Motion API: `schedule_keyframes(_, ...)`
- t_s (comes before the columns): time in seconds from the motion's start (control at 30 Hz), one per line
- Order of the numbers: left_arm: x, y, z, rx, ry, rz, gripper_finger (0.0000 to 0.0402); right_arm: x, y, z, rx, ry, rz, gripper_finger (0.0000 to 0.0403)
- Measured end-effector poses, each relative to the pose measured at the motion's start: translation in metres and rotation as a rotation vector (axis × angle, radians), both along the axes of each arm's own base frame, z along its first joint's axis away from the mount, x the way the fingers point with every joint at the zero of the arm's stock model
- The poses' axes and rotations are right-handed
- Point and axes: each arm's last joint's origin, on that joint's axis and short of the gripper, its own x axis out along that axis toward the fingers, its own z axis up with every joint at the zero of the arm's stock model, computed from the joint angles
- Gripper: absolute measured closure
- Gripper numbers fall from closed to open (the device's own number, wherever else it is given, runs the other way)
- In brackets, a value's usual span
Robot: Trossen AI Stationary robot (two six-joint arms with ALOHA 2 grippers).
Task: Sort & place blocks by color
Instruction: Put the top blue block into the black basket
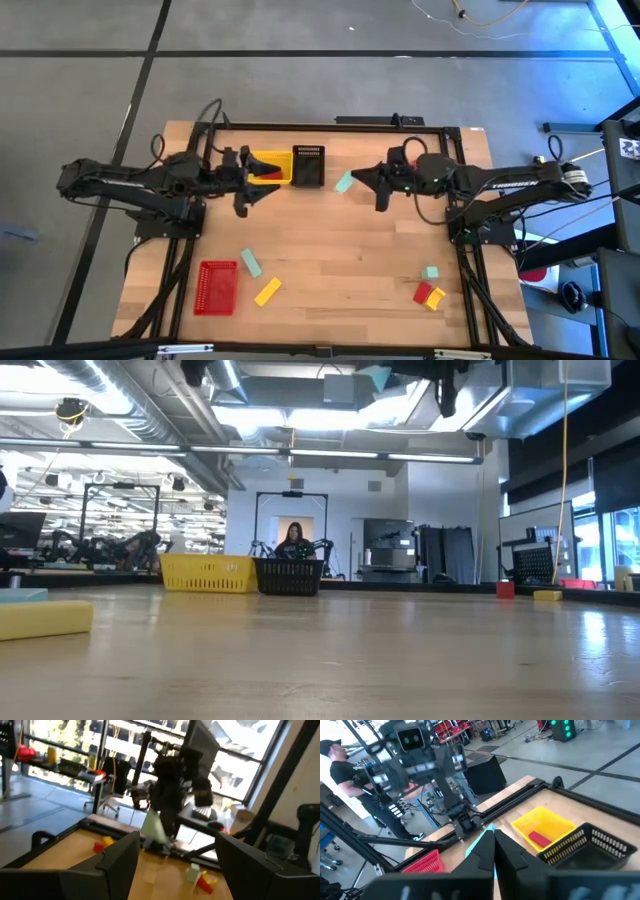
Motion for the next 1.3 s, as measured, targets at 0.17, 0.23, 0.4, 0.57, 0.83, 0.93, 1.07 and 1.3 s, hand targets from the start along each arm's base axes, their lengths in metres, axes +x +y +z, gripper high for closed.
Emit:
schedule_keyframes(0.17,-0.008,0.0,0.012,0.001,-0.106,0.0,0.0151,0.034,-0.001,-0.029,0.003,0.054,-0.007,0.0402)
schedule_keyframes(0.23,-0.01,0.0,0.015,0.004,-0.136,0.003,0.0151,0.054,-0.006,-0.035,-0.002,0.08,-0.028,0.0402)
schedule_keyframes(0.4,-0.009,0.0,0.015,0.005,-0.139,0.005,0.0151,0.104,-0.033,-0.049,-0.091,0.242,-0.126,0.0403)
schedule_keyframes(0.57,-0.009,0.001,0.015,0.002,-0.134,0.023,0.0151,0.134,-0.076,-0.072,-0.104,0.393,-0.281,0.0403)
schedule_keyframes(0.83,-0.009,0.002,0.015,-0.003,-0.134,0.05,0.0151,0.151,-0.106,-0.134,0.106,0.485,-0.353,0.0403)
schedule_keyframes(0.93,-0.009,0.002,0.014,-0.006,-0.134,0.065,0.0151,0.156,-0.107,-0.154,0.154,0.501,-0.373,0.0403)
schedule_keyframes(1.07,-0.01,0.002,0.015,-0.006,-0.134,0.064,0.0151,0.157,-0.108,-0.157,0.176,0.485,-0.383,0.04)
schedule_keyframes(1.3,-0.01,0.002,0.015,-0.006,-0.136,0.065,0.0151,0.154,-0.113,-0.143,0.214,0.456,-0.313,0.0327)
